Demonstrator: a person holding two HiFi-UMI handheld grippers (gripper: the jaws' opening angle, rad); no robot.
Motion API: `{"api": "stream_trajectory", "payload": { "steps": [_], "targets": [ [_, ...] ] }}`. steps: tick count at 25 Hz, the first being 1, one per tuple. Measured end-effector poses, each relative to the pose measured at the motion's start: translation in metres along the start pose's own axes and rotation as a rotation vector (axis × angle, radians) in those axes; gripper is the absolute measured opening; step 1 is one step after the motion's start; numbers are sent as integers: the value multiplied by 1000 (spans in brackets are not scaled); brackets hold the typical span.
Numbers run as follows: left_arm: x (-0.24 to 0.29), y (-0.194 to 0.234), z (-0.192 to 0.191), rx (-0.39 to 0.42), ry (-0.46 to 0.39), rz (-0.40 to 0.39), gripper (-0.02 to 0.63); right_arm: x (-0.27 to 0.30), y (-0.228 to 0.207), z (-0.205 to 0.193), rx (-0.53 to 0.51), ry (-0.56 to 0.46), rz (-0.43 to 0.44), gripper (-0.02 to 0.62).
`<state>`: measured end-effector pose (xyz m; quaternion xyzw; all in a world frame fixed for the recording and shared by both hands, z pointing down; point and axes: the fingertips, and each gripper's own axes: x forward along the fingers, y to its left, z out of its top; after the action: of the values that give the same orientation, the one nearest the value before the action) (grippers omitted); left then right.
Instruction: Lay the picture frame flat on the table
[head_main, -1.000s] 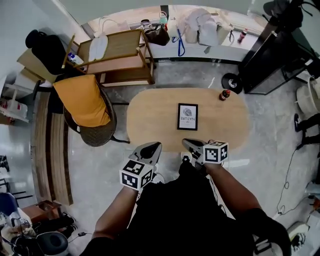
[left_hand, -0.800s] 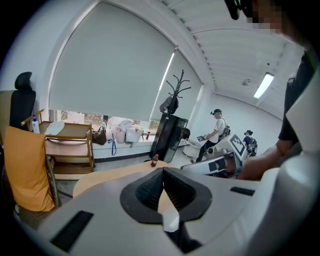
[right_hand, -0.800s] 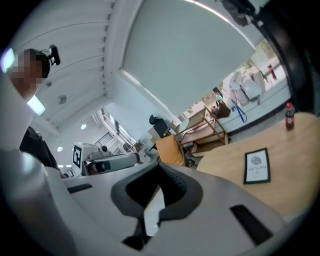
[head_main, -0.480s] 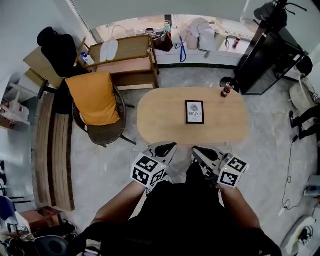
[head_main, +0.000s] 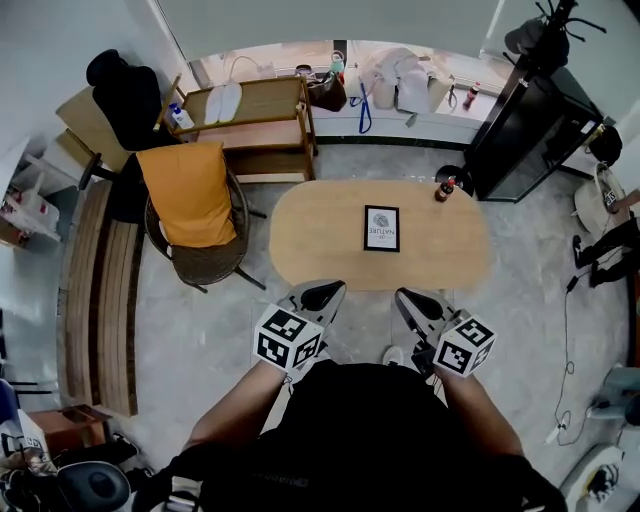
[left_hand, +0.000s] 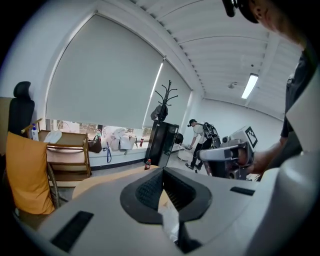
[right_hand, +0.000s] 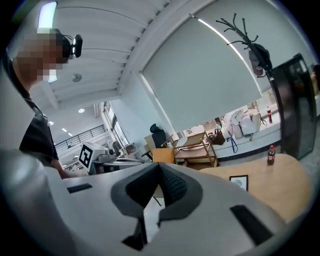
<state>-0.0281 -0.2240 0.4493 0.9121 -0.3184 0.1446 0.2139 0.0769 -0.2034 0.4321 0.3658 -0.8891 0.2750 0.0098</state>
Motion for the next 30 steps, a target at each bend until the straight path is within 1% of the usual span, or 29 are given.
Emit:
{"api": "stream_trajectory", "payload": {
  "steps": [3, 5, 8, 13, 19, 26, 30],
  "targets": [
    [11, -15, -2, -19, -7, 8, 6, -20, -6, 0, -51, 18, 4, 2],
    [19, -25, -2, -21, -14, 10, 6, -32, -14, -2, -66, 26, -14, 2],
    [28, -41, -2, -11, -14, 19, 6, -48, -29, -7, -42, 20, -46, 2],
    [43, -64, 5, 26, -9, 15, 6, -68, -46, -5, -24, -14, -64, 2],
    [47, -74, 3, 37, 4, 12, 6, -72, -48, -8, -42, -31, -53, 2],
    [49, -82, 5, 56, 11, 8, 6, -73, -46, -8, -22, -40, -38, 2],
    [48, -80, 2, 51, 18, 7, 6, -72, -46, -7, -23, -38, -39, 2]
  ]
}}
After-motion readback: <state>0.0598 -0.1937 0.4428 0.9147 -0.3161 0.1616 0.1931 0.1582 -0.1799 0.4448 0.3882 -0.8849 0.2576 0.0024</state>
